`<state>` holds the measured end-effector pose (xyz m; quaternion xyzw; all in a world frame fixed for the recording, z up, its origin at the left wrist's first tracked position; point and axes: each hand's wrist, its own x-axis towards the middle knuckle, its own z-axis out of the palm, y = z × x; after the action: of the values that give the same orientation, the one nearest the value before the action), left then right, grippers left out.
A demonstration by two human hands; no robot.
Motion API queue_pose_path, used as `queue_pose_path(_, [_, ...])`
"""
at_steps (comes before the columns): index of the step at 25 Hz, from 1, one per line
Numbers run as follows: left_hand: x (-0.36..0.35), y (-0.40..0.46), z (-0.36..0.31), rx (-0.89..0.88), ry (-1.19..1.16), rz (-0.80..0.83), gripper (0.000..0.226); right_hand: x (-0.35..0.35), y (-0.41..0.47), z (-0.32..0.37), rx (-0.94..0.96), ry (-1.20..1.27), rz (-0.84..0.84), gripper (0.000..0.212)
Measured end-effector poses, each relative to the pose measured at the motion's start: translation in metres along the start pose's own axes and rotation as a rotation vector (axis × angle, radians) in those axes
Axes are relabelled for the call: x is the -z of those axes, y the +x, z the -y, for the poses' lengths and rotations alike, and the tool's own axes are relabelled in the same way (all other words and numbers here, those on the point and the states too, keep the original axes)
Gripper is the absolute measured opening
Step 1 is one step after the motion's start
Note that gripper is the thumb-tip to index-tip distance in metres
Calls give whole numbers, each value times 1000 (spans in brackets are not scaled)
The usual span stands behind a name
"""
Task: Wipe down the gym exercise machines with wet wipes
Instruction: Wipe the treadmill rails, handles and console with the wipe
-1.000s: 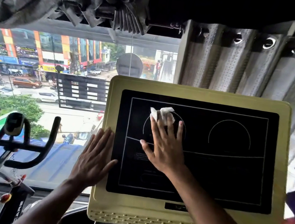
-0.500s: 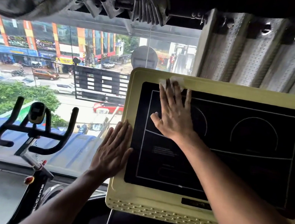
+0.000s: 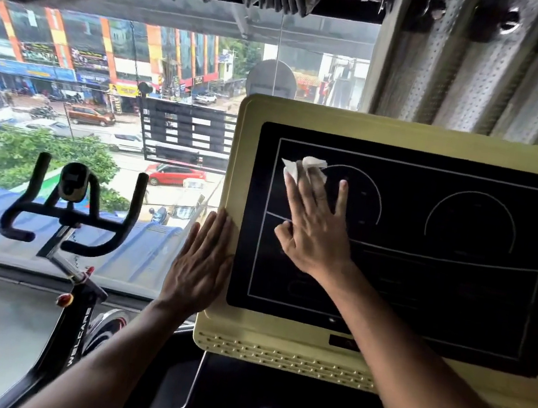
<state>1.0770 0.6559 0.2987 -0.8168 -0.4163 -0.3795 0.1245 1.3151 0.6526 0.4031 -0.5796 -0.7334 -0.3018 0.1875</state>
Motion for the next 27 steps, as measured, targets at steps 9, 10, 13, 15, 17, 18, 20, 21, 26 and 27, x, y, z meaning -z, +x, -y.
queue_pose_path(9, [-13,-1,8,-43,-175,-10,58,4,-20,7,-469,181,-3,85])
queue_pose_path(10, [-13,-1,9,-48,-179,-14,58,1,-19,30,-372,187,8,84])
queue_pose_path(13, [-12,-1,10,-92,-167,-27,57,-9,-37,71,-115,137,88,82])
queue_pose_path(15, [-12,-2,8,-93,-129,-35,58,-17,-60,76,13,80,147,82])
queue_pose_path(17, [-11,-2,6,-72,-90,-36,59,-18,-74,68,101,53,157,82])
queue_pose_path(18, [-11,-3,4,-64,-76,-36,60,-18,-74,56,96,43,138,82])
queue_pose_path(20, [-10,-4,3,-55,-62,-31,63,-15,-71,22,-57,23,84,81])
queue_pose_path(21, [-8,-4,2,-50,-64,-26,64,-11,-71,-1,-189,19,63,81])
queue_pose_path(26, [-8,-1,-1,-45,-118,1,64,-3,-89,-55,-583,141,23,85])
queue_pose_path(27, [-7,-1,4,-69,-129,1,62,-3,-86,-45,-584,176,20,86])
